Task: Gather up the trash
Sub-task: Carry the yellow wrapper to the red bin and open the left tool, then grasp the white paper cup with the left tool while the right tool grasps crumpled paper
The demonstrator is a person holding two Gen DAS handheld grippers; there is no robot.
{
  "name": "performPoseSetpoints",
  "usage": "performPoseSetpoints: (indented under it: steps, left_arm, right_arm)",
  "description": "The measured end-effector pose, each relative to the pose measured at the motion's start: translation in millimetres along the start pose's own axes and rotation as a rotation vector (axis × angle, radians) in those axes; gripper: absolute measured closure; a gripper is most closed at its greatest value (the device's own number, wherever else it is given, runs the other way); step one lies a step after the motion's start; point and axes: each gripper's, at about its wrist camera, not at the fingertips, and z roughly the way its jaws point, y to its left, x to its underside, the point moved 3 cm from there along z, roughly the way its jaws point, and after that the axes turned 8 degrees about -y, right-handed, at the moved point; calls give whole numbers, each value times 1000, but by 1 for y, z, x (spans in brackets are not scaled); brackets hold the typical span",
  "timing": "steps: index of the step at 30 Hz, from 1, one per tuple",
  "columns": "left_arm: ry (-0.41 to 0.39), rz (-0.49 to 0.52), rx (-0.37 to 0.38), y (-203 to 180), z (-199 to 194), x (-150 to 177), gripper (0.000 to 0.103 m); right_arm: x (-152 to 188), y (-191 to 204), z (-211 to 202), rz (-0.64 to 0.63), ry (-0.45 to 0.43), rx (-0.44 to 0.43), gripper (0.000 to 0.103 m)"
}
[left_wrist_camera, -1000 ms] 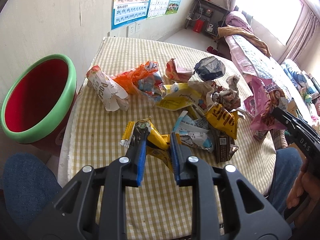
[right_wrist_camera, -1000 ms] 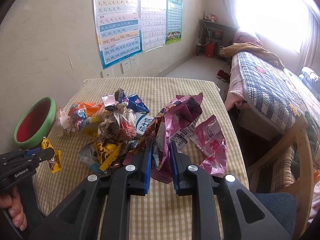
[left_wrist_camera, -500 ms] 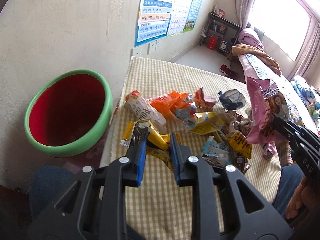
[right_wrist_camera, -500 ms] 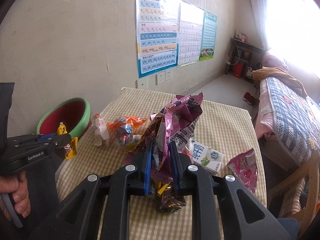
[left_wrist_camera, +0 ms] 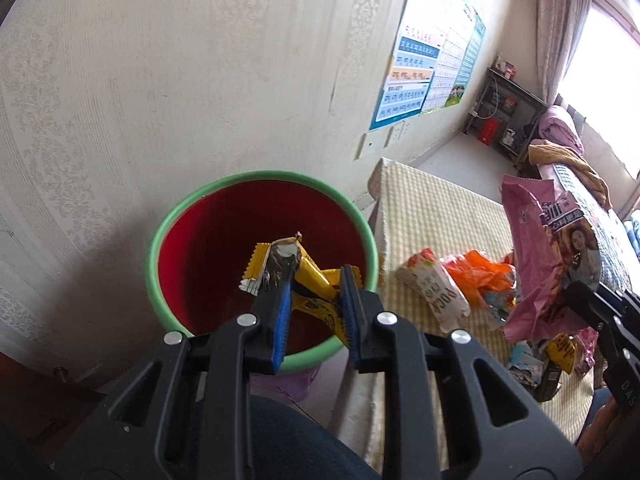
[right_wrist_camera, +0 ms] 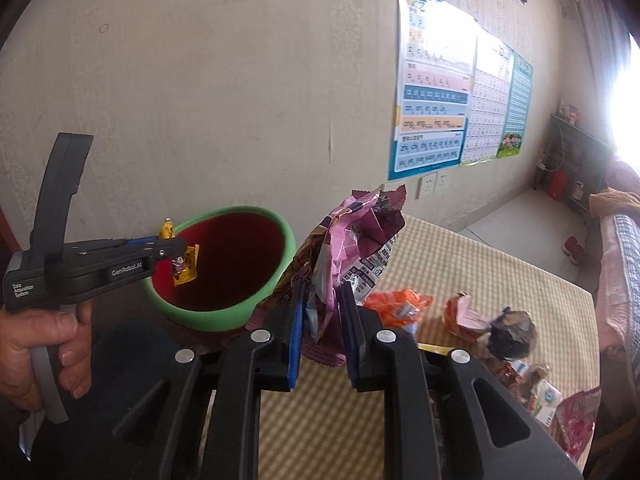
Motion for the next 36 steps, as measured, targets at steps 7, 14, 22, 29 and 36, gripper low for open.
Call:
performPoseSetpoints:
  steps: [7,14,22,29,36]
  left_arm:
    - [-19,-81,-54,46,14,-5,81]
    - [-21,-146,-45,63,19,-3,81]
    - [-21,-199,-51,76,19,1,79]
    - [-3,-247,-84,87,22,5,37]
    - [-41,-250,-131,89,13,4,5]
  right_arm:
    - [-14,45,57,-55,19,-100,86]
    - [-17,64,98,-69,52,-151,86]
    - [-6,66,134,-47,127,-156,85]
    - [-1,68,140,-38,125,-163,46]
    - [15,52,117,-10,147,-123,21]
